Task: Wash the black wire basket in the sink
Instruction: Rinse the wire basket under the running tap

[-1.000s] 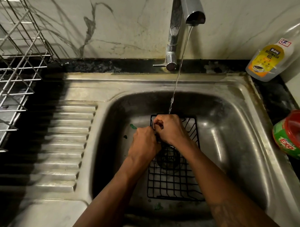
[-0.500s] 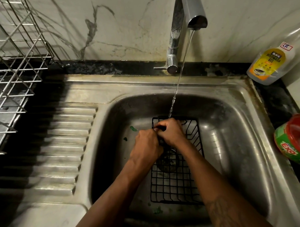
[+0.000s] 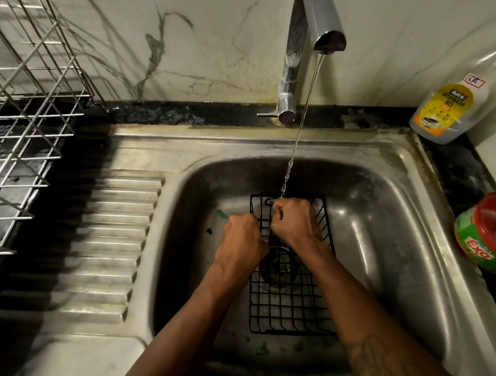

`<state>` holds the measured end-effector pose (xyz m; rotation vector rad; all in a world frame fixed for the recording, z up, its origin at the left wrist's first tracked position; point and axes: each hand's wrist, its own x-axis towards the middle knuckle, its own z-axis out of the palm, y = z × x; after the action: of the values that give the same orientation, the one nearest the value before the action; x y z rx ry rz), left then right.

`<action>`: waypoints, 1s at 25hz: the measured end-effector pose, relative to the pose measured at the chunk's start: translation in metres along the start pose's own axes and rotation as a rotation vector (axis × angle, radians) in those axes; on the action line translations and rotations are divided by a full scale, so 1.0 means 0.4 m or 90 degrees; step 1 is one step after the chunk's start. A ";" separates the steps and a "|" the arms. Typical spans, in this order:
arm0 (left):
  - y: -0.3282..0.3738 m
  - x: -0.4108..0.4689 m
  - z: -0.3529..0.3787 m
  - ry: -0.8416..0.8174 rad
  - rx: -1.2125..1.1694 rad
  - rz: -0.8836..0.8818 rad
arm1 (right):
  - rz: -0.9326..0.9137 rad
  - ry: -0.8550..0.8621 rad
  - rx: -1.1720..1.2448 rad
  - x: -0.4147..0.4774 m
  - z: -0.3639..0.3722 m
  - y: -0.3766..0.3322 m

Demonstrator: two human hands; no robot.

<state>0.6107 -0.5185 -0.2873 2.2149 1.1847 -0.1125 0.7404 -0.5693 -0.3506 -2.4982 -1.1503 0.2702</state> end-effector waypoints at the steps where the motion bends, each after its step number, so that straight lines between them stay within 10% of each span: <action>1: -0.002 0.002 0.000 0.006 0.001 0.001 | -0.018 0.032 0.072 0.002 0.004 -0.006; 7: 0.002 -0.007 -0.005 0.008 0.001 0.032 | 0.507 0.033 0.867 0.020 0.074 -0.062; 12: 0.003 -0.002 -0.009 0.013 0.011 0.022 | 0.479 -0.047 1.143 0.013 0.058 -0.060; 18: -0.011 0.005 -0.009 0.020 0.023 0.019 | 0.193 0.075 0.415 0.021 0.076 -0.006; 25: -0.018 0.009 -0.005 0.028 0.009 0.003 | -0.071 0.163 -0.092 0.010 0.040 0.037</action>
<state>0.6068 -0.5118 -0.2903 2.2437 1.2050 -0.0714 0.7479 -0.5710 -0.3712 -2.4885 -1.2332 -0.1643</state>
